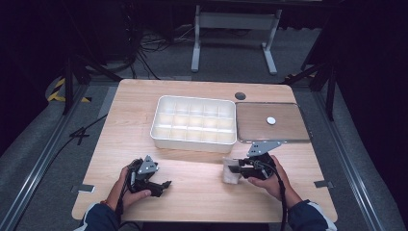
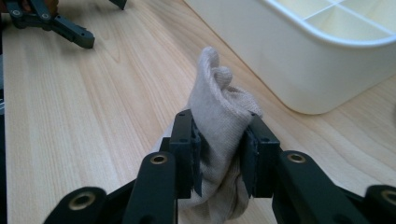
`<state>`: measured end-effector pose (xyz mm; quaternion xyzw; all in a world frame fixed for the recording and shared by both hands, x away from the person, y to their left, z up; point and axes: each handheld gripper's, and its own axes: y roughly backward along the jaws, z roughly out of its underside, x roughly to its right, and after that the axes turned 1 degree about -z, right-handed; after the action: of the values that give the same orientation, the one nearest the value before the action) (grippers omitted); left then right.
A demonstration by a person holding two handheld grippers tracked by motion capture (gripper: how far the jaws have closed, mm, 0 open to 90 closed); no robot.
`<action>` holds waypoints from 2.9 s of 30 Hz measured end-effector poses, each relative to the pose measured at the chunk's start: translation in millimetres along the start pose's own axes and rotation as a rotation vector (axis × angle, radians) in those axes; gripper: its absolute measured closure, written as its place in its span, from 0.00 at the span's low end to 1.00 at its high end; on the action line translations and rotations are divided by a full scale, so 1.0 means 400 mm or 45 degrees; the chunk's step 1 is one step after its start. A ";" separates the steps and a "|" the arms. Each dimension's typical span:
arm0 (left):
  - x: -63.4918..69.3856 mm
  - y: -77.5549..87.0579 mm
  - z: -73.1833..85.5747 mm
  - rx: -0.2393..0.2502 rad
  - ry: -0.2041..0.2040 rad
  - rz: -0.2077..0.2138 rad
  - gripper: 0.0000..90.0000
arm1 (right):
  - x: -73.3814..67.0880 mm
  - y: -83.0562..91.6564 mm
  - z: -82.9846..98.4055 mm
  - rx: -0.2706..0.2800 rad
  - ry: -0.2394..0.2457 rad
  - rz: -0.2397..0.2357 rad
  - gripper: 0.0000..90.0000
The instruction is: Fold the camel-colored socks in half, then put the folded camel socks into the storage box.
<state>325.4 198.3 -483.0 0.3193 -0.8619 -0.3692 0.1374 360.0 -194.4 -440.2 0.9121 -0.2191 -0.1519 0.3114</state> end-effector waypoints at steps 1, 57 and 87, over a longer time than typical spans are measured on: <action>0.000 0.000 0.000 0.000 -0.001 -0.001 0.17 | 0.000 0.005 0.000 0.004 0.004 0.007 0.77; 0.005 0.005 0.003 -0.003 -0.013 -0.013 0.16 | 0.003 0.113 -0.093 0.244 0.107 0.216 0.76; 0.007 0.004 0.004 -0.006 -0.001 -0.007 0.16 | 0.052 -0.022 -0.267 0.207 0.132 0.262 0.77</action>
<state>321.7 198.2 -482.8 0.3213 -0.8602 -0.3717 0.1366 424.9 -144.9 -367.5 0.9137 -0.3066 -0.0535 0.2613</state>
